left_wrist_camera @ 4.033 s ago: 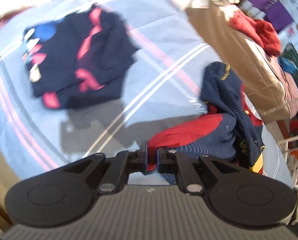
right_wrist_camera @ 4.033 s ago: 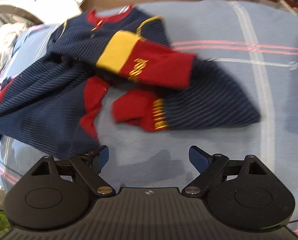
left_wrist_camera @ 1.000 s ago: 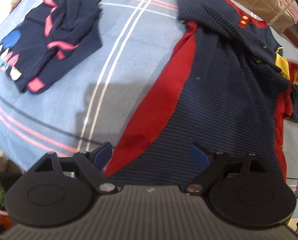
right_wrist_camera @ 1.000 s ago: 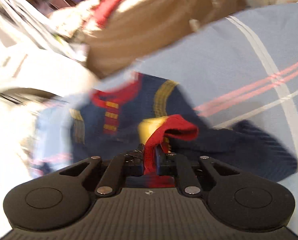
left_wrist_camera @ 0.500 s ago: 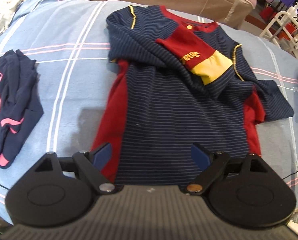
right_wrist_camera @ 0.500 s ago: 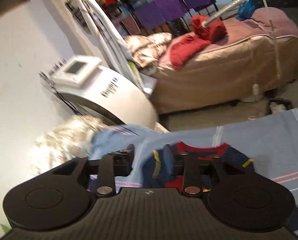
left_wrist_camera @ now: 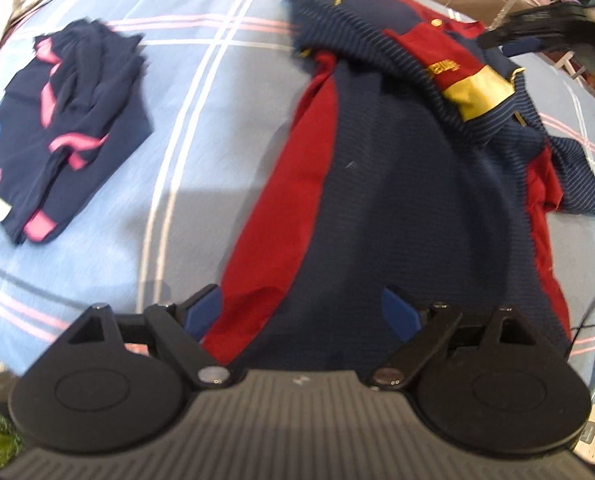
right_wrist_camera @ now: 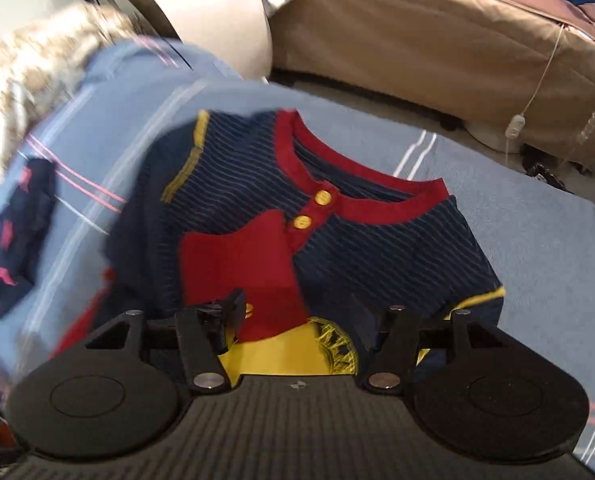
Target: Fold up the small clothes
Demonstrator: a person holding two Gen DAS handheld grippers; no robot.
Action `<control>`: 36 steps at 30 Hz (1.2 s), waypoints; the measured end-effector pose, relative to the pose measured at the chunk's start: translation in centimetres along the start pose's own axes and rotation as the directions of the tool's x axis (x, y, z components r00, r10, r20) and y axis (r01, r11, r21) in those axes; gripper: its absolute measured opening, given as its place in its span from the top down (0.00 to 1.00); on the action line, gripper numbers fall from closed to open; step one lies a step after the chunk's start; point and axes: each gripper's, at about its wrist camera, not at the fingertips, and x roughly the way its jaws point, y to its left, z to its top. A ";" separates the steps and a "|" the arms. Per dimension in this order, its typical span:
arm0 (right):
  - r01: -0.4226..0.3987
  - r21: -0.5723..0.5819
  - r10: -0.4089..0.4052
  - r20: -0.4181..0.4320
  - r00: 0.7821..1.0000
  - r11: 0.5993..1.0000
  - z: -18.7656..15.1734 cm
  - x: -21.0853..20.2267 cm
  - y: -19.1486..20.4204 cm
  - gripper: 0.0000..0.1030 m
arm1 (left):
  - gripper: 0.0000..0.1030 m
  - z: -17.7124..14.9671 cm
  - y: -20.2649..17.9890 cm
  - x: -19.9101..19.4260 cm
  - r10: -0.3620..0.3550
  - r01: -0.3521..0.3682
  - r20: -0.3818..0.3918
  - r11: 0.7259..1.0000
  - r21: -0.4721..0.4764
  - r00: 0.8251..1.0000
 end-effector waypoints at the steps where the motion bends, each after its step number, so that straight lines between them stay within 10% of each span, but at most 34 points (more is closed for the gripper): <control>1: 0.006 0.010 -0.006 -0.027 1.000 1.000 0.4 1.3 -0.3 0.08 | 0.14 -0.4 0.4 -0.1 0.005 -0.005 -0.006 1.000 -0.008 1.000; 5: -0.114 0.149 0.134 -0.129 0.983 0.982 0.8 4.9 -0.8 0.16 | 0.12 -1.8 2.5 -0.3 0.016 -0.018 -0.026 0.998 -0.059 1.000; 8: -0.144 0.213 0.171 -0.115 0.979 0.966 0.8 4.5 -0.1 0.84 | 0.12 -2.0 3.8 -0.1 0.010 -0.014 -0.035 0.995 -0.103 0.999; 9: -0.148 0.227 0.171 -0.082 0.982 0.963 0.8 3.7 0.1 0.91 | 0.12 -1.8 4.1 0.0 0.010 -0.013 -0.033 0.994 -0.111 0.999; 13: -0.238 0.445 0.183 0.164 0.969 0.863 0.0 -2.7 -2.2 0.96 | 0.11 -0.1 4.2 0.0 -0.005 0.005 0.000 0.995 -0.099 1.000; 17: -0.198 0.587 0.025 0.291 0.957 0.785 -4.3 -10.5 -4.4 0.98 | 0.10 2.2 2.3 0.5 -0.027 0.028 0.022 0.999 -0.046 0.999; 19: -0.171 0.541 0.020 0.273 0.962 0.824 -6.0 -12.1 -4.6 0.84 | 0.10 3.2 0.9 0.7 -0.045 0.045 0.033 0.999 -0.014 0.998; 21: -0.150 0.487 0.051 0.211 0.976 0.860 -7.0 -11.8 -4.9 0.23 | 0.10 4.0 -0.5 0.9 -0.062 0.061 0.039 0.998 0.025 0.997; 23: -0.142 0.444 0.069 0.177 0.982 0.885 -7.1 -10.5 -4.6 0.00 | 0.10 4.6 -2.0 1.2 -0.068 0.066 0.037 0.996 0.058 0.997; 34: -0.132 0.248 0.153 -0.067 0.986 0.960 -0.7 3.0 -1.3 0.00 | 0.05 0.1 -1.7 0.0 -0.019 0.019 -0.008 1.000 0.021 1.000; 35: -0.142 0.247 0.167 -0.083 0.983 0.959 -0.4 3.7 -1.0 0.17 | 0.05 -0.6 -1.0 -0.1 -0.012 0.012 -0.014 1.000 -0.008 1.000; 36: -0.155 0.256 0.184 -0.093 0.978 0.954 -0.2 4.0 -0.7 0.74 | 0.05 -1.2 -0.3 -0.1 -0.005 0.004 -0.018 0.999 -0.040 1.000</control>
